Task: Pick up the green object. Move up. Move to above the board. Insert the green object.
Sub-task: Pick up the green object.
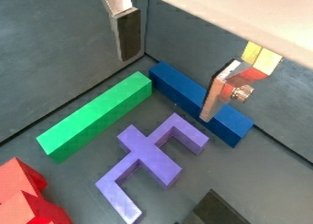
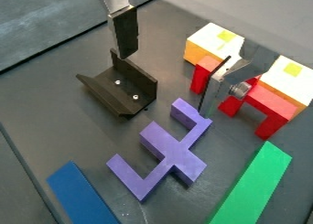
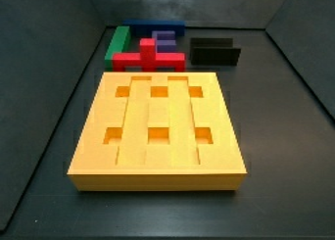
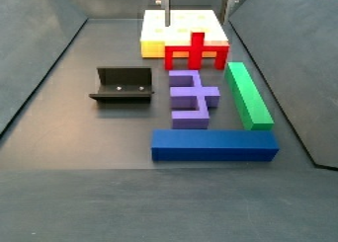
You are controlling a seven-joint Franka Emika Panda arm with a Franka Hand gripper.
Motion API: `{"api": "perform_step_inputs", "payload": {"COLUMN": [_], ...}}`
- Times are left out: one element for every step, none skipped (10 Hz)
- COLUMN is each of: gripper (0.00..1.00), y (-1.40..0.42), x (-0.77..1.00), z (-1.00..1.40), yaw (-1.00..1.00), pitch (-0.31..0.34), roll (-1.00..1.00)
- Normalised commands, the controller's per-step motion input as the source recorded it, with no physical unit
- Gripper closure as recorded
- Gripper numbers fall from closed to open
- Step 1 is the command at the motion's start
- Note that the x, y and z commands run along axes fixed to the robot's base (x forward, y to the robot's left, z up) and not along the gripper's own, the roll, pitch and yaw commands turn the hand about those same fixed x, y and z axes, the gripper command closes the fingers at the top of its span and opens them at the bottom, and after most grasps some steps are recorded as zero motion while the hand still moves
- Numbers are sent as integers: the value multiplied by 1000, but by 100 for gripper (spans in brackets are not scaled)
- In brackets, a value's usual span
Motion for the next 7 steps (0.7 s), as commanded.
{"api": "perform_step_inputs", "payload": {"gripper": [0, 0, 0, 0, 0, 0, 0], "y": [0, -20, 0, -357, -549, -583, -349], "x": [-23, -240, -363, -686, -843, -897, -954], "z": [-60, -180, -723, -840, -894, -866, -791], "yaw": [0, 0, 0, 0, 40, 6, 0], "pitch": [-34, -164, -260, -153, -134, -150, -166], "roll": [0, 6, -61, 0, 0, 10, 50]}}
